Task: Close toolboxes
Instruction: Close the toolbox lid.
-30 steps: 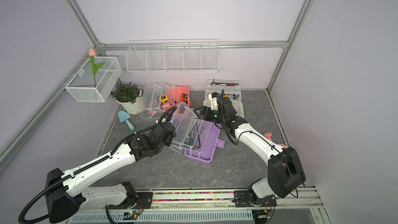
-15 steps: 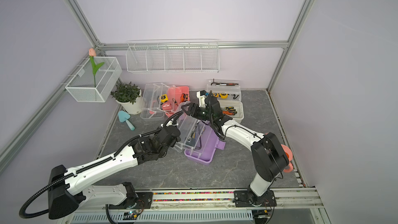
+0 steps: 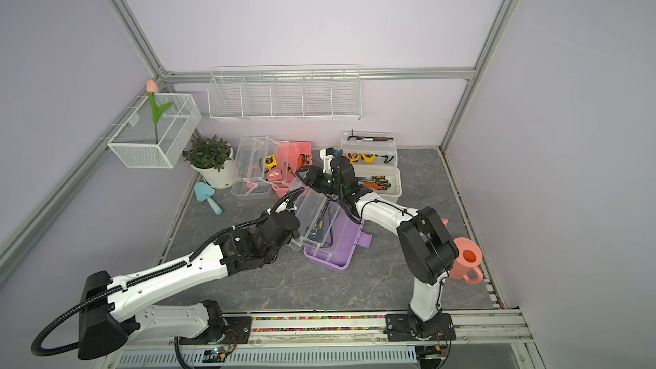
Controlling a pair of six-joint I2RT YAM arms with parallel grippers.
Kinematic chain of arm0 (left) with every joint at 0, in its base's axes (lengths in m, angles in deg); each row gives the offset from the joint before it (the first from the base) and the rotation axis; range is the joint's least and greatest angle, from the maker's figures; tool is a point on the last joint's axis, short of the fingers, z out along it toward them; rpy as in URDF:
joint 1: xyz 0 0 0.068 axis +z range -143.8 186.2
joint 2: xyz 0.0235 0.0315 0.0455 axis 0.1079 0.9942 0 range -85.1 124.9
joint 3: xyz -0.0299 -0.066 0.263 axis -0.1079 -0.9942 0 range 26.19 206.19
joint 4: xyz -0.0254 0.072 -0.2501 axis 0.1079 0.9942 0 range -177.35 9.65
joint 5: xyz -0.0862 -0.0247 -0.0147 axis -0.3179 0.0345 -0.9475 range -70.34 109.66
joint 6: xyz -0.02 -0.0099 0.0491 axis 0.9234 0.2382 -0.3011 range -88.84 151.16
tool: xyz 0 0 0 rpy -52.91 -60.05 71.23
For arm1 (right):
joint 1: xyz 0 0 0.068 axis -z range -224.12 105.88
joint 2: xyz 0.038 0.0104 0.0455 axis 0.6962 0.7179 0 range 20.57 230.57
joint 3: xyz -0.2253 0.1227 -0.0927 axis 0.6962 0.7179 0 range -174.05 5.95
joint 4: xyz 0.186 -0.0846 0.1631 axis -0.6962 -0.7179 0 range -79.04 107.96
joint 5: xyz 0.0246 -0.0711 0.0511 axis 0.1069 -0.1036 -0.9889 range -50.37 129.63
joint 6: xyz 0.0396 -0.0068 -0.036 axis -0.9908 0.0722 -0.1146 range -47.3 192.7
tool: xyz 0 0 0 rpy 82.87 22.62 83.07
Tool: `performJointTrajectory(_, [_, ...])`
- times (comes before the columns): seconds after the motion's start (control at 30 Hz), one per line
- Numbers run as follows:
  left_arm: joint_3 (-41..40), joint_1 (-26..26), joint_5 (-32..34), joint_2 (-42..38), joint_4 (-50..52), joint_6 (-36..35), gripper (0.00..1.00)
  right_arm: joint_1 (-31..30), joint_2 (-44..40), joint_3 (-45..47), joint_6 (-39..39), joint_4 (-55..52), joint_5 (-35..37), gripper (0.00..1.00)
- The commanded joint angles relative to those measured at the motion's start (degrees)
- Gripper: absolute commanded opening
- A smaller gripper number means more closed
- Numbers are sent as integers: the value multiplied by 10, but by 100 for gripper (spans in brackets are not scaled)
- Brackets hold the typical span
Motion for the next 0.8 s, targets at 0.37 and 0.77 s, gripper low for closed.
performJointTrajectory(0.37, [-14,-12,0,-39,-99,28,6,-2,17,-7,-39,44,14,19])
performJointTrajectory(0.77, [-36,-4,-13,-120,-147,63,84,10,-9,24,-39,57,-6,14])
